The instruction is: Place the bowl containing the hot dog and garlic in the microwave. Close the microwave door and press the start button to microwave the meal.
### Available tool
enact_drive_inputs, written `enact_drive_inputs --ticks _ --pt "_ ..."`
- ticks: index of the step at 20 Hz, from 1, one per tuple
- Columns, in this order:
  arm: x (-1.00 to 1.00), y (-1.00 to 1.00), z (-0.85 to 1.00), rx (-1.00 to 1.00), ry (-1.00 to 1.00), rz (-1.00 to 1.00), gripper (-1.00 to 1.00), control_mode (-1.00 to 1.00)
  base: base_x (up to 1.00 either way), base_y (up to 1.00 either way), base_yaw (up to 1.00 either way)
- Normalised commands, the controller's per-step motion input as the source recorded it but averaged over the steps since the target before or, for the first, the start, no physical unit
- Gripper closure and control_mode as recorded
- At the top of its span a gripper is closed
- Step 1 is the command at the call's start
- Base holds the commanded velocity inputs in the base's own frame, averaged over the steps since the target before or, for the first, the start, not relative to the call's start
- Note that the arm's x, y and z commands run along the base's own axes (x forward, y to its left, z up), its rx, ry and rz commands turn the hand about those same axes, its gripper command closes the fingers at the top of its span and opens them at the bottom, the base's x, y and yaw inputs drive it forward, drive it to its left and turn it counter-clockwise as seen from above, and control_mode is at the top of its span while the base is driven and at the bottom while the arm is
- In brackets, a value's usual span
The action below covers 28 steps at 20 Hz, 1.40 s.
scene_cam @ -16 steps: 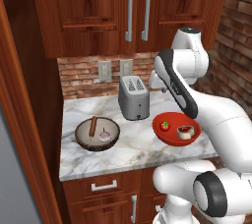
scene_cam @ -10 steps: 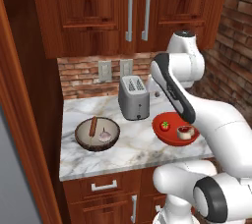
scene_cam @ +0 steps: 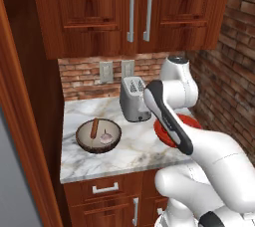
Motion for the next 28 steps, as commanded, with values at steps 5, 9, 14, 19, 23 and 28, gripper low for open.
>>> enact_drive_inputs --ticks 5,9,14,19,23,28 --pt "-0.02 0.39 -0.37 0.21 -0.02 -0.07 -1.0 -1.0 0.0 0.0 0.0" --pt "0.1 0.25 -0.43 0.27 0.0 -0.01 -1.0 -1.0 0.0 0.0 0.0" --pt "0.32 0.22 -0.34 0.13 0.02 0.0 -1.0 -1.0 0.0 0.0 0.0" --pt "0.41 0.15 -0.25 0.03 0.14 0.0 -1.0 -1.0 0.0 0.0 0.0" --pt "0.37 0.23 -0.28 0.0 0.16 0.0 -1.0 -1.0 0.0 0.0 0.0" --pt "0.31 0.31 -0.23 0.0 0.12 0.0 -1.0 -1.0 0.0 0.0 0.0"
